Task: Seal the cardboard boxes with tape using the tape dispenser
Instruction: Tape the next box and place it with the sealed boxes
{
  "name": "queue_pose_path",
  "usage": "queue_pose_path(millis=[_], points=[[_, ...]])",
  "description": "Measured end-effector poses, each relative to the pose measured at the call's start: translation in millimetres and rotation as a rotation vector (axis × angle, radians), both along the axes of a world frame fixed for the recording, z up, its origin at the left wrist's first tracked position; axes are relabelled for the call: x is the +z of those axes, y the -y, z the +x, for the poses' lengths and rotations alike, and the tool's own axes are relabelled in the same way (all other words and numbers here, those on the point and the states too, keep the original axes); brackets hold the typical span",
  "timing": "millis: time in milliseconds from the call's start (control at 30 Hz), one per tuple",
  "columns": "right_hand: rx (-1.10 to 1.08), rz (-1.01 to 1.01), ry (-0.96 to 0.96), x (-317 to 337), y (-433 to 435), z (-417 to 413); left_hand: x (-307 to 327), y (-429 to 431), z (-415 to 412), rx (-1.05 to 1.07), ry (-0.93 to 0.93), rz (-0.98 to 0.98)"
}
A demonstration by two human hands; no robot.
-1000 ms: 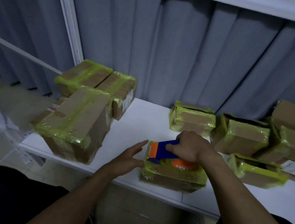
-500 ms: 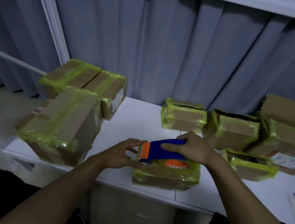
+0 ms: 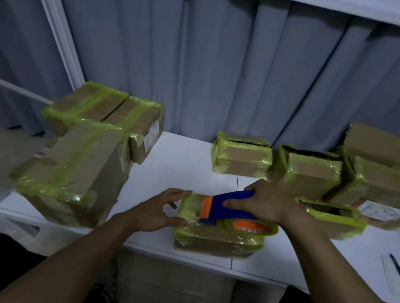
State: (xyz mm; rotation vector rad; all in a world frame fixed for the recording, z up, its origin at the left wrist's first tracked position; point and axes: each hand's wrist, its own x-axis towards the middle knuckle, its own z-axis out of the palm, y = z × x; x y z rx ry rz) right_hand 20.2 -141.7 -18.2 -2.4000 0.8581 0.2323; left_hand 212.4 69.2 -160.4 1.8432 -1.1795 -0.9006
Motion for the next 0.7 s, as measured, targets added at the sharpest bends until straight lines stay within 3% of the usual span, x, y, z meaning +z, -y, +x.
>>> queue_pose_path(millis=[133, 267, 333, 433, 500, 700], points=[[-0.012, -0.019, -0.025, -11, -1, 9, -5, 0, -3, 0.004, -0.081, -0.017], [-0.019, 0.011, -0.006, -19, -7, 18, 1, -7, 1, -0.014, 0.011, -0.010], [-0.011, 0.011, 0.038, -23, -18, 26, 6, -17, 8, -0.005, 0.147, 0.003], [-0.011, 0.033, 0.077, -29, -33, 40, 8, -30, 21, -0.028, 0.569, 0.025], [-0.005, 0.094, 0.074, -30, -36, 45, 11, -35, 17, -0.022, 0.755, 0.027], [-0.001, 0.295, 0.149, -28, -27, 37, 9, -37, -10, 0.024, 0.769, 0.155]])
